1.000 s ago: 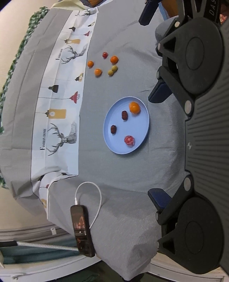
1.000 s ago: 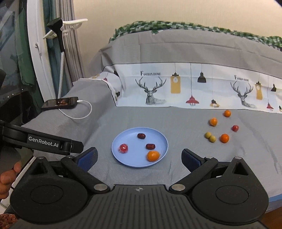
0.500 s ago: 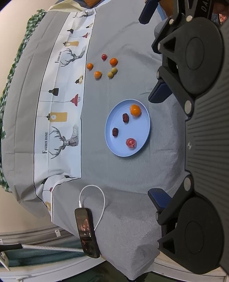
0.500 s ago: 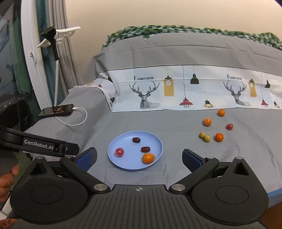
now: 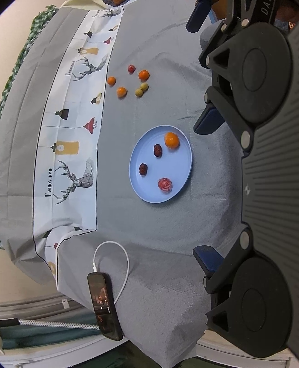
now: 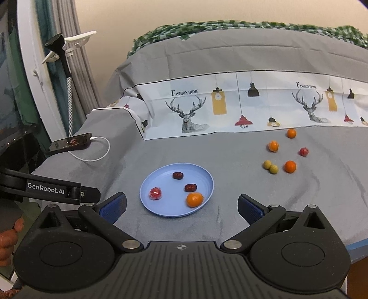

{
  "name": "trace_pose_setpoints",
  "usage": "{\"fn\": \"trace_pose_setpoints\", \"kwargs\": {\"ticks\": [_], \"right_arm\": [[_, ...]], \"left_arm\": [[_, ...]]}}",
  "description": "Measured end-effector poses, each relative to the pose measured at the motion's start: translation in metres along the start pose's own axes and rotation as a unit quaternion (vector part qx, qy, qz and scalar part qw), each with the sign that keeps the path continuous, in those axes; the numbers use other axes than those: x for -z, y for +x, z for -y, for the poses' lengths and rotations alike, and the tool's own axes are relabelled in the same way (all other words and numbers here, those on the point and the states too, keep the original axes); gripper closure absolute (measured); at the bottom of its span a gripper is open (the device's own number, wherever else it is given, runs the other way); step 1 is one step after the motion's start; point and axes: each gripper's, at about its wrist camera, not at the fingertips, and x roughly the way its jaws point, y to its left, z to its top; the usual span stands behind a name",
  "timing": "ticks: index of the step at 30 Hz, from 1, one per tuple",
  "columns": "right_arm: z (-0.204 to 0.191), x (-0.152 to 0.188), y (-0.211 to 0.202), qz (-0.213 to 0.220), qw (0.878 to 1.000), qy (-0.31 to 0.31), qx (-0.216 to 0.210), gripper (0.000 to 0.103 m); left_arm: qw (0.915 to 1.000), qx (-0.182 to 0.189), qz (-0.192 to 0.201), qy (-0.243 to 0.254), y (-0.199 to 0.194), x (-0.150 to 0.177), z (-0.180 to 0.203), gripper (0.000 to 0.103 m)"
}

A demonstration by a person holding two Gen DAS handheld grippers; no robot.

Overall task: Organize fruits
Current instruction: 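Lift both open tools away from the plate toward the fruit cluster, then grasp a tangerine with the left tool while the right tool grasps another tangerine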

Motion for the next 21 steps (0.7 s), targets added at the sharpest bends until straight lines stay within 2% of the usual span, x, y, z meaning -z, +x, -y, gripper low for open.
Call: {"fn": "trace_pose_setpoints", "kwargs": {"ticks": [5, 11, 16, 21], "right_arm": [[0.008, 0.000, 0.008, -0.006, 1.000, 0.018, 0.006, 0.001], [0.025, 0.000, 0.022, 0.003, 0.999, 0.023, 0.049, 0.001], [0.063, -0.004, 0.045, 0.003, 0.992, 0.038, 0.122, 0.001], [0.123, -0.011, 0.083, 0.016, 0.979, 0.059, 0.196, 0.001]], "left_arm": [[1.0000, -0.004, -0.008, 0.003, 0.008, -0.005, 0.004, 0.000], [0.9997, 0.001, -0.020, 0.017, 0.029, -0.020, 0.023, 0.000], [0.9986, 0.016, -0.018, 0.046, 0.053, -0.045, 0.058, 0.000], [0.9949, 0.040, -0.017, 0.091, 0.102, -0.079, 0.113, 0.000]]}}
